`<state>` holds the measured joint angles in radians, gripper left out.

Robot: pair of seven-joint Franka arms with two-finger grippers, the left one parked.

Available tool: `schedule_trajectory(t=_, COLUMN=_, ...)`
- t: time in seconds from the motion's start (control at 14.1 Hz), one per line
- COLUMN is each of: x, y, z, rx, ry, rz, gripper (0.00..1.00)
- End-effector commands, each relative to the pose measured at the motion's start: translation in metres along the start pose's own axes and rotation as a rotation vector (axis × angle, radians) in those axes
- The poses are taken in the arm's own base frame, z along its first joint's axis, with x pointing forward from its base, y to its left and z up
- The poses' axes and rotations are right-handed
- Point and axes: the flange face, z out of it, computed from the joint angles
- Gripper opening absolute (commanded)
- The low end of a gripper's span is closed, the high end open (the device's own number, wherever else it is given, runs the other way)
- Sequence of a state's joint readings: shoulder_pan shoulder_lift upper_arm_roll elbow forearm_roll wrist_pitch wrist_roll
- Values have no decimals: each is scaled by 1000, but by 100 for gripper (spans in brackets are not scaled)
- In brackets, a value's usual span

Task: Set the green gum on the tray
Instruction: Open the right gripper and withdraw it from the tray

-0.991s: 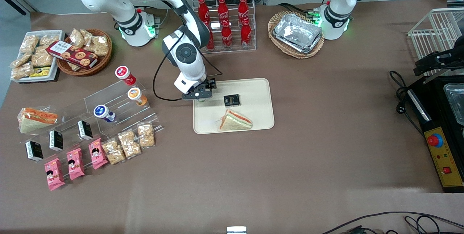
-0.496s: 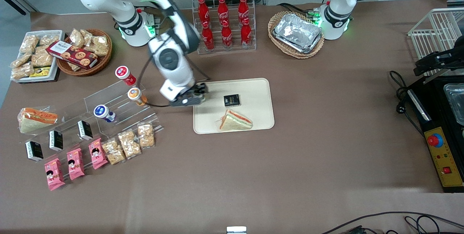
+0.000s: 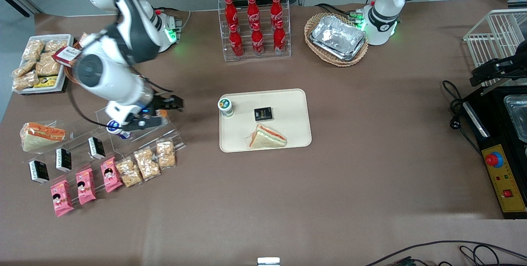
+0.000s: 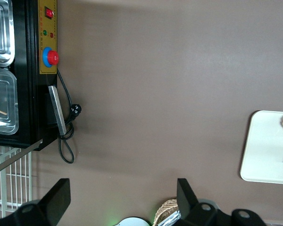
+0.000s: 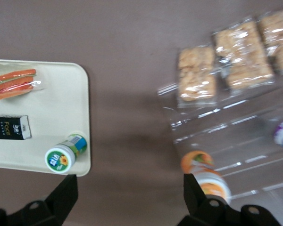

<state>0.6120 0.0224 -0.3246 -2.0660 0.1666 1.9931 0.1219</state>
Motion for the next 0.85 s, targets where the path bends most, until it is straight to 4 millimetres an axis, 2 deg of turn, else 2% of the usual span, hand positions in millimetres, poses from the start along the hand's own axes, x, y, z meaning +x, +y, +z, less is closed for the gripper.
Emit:
schedule_trajectory(t=0.0, x=-2, y=46, z=-64, rx=4, ry=-6, rz=6, gripper=100)
schedule_trajectory(t=0.14, x=-1, y=78, z=-111, rx=-14, ry=-23, rz=54, gripper=100)
schedule_trajectory(t=0.28, x=-1, y=106, z=-149, rx=-53, ry=2, rz=90, gripper=100)
schedule_trajectory(t=0.42, x=-4, y=122, z=-179, rx=-73, ry=17, rz=116, gripper=100)
schedule_trajectory(t=0.57, x=-2, y=132, z=-202, rx=-78, ry=23, rz=140, gripper=100)
schedule_trajectory(t=0.71, x=-3, y=145, z=-213, rx=-81, ry=3, rz=168, gripper=100)
schedule_trajectory(t=0.78, x=-2, y=145, z=-221, rx=-84, ry=17, rz=168, gripper=100)
